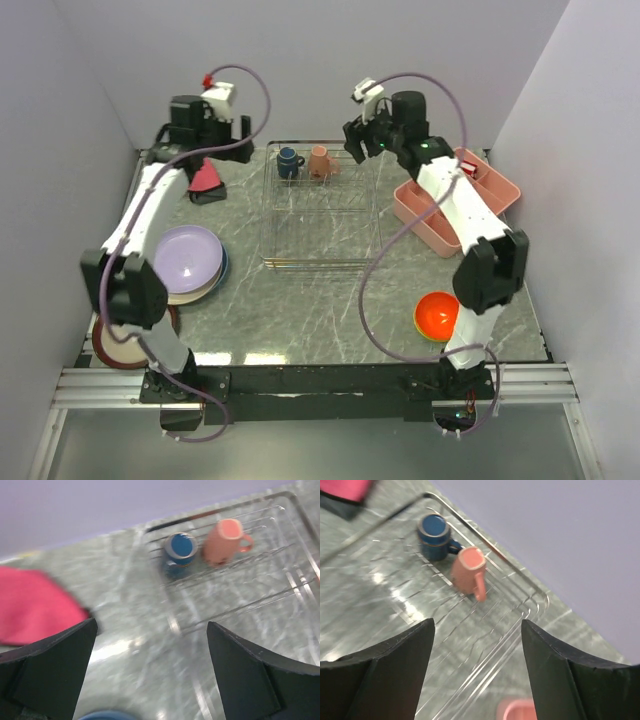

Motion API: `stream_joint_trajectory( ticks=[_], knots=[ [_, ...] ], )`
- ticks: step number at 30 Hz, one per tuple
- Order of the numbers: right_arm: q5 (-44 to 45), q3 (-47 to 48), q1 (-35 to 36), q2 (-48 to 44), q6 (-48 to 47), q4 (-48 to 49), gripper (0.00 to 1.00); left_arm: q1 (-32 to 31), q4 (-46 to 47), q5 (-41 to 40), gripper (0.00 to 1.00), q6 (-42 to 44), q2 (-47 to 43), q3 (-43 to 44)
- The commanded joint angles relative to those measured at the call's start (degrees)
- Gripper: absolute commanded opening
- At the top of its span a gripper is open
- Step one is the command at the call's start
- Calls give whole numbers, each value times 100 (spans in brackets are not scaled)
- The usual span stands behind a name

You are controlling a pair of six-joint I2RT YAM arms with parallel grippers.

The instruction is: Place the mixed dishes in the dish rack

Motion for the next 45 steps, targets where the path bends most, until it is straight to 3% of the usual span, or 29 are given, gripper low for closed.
stream_joint_trajectory(
  ticks=[1,7,12,14,18,21,28,37,45],
  knots=[
    [-142,-156,-11,-777,528,-1445,78,469,-1134,-218,98,1077,-977,-449],
    [278,-1929,-46,-2289,194,-1841,82,672,-1146,-615,98,2089,-2163,-2047],
    [-46,-2494,-1205,-3011,-16,-3114,80,357,-1119,-123,98,2283,-2779,-2857],
    [-186,-2696,-1530,-3186,-542,-3476,79,199,-1084,-62,98,2231,-2798,-3033],
    [-73,-2934,-2014,-3424,-966,-3961,80,215,-1188,-641,98,1957,-2500,-3192],
    [-125,-3004,-2068,-3538,-1063,-4303,80,347,-1418,-572,92,2369,-2350,-3288],
    [121,-3337,-2339,-3601,-2062,-5498,78,373,-1488,-536,92,2538,-2350,-3351],
    [551,-3988,-2674,-3653,-3127,-5877,78,373,-1453,-255,92,2134,-2069,-3166],
    [859,-4261,-2674,-3188,-3163,-5675,74,373,-1550,-255,91,2090,-1814,-2885]
  ],
)
